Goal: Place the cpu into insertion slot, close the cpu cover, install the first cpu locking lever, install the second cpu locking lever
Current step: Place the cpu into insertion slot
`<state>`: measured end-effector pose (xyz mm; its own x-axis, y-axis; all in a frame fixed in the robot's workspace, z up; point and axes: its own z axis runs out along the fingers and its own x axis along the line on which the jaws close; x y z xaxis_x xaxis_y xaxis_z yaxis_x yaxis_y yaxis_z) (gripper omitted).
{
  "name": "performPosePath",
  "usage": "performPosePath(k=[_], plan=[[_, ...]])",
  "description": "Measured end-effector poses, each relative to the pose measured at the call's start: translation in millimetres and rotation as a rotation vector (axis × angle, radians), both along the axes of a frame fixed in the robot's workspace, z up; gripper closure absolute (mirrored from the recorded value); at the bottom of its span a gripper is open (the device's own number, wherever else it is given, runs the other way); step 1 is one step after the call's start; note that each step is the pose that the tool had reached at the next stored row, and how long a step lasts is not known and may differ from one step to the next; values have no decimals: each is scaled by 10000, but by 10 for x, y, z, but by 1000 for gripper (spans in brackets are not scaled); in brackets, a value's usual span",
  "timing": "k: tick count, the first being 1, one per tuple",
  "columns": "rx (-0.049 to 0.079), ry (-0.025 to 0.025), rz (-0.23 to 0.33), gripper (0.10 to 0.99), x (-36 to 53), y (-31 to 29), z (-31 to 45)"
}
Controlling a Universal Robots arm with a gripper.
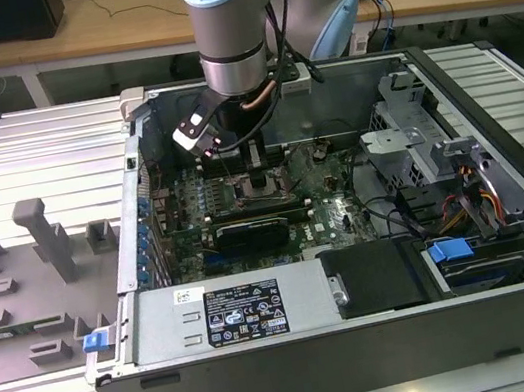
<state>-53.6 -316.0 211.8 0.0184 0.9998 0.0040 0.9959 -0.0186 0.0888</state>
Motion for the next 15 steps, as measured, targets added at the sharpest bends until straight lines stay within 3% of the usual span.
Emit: performPosePath(k=[1, 2, 8, 15], plan=[[0, 0, 0, 918, 0, 0, 0], [-1, 0, 0, 976, 0, 0, 0], [-1, 0, 0, 980, 0, 0, 15], [-26, 0, 0, 980, 0, 0, 140]])
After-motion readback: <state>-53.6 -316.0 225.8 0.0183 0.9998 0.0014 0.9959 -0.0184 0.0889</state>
